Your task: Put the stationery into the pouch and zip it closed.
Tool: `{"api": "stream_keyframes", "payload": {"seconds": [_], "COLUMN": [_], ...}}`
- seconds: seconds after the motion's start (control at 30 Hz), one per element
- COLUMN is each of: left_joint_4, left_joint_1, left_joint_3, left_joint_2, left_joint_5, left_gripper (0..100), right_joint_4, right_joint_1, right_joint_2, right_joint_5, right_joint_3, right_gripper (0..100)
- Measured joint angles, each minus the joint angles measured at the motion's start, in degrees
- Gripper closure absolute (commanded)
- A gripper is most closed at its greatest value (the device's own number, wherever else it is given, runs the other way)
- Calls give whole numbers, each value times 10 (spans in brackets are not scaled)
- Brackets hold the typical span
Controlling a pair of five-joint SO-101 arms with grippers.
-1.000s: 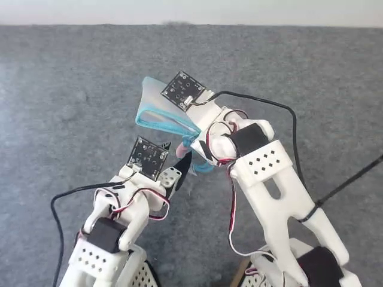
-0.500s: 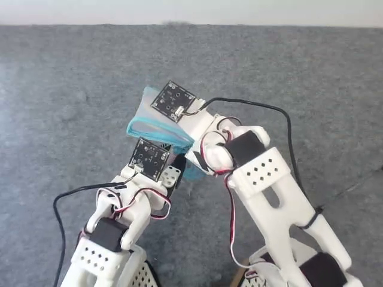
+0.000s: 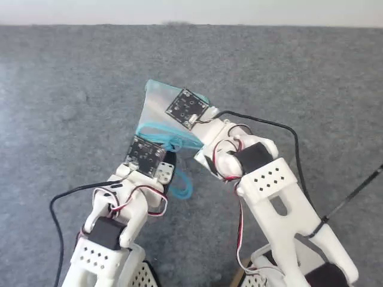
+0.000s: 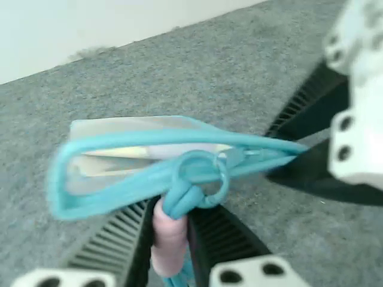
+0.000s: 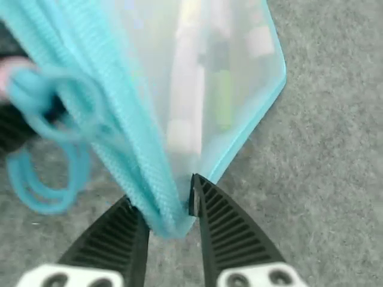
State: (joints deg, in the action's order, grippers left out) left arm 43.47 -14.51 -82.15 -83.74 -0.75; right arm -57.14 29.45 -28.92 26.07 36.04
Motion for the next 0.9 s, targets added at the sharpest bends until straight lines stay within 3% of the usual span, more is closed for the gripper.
{"api": "stream_keyframes", "payload": {"seconds": [0.4, 0.73, 0.9], "left_joint_4": [0, -4, -18], "left_joint_1": [45, 88, 101], "left_joint_3": [0, -1, -3], "left_joint_2": [0, 1, 11], "left_joint_5": [0, -7, -21], "left_gripper": [991, 991, 990], "right_joint_4": [30, 89, 92], "right_joint_1": [-75, -153, -158], "right_joint_2": [9, 156, 192], "right_joint_5": [13, 30, 30], "right_joint_3": [23, -12, -33], "right_gripper": [991, 991, 991]}}
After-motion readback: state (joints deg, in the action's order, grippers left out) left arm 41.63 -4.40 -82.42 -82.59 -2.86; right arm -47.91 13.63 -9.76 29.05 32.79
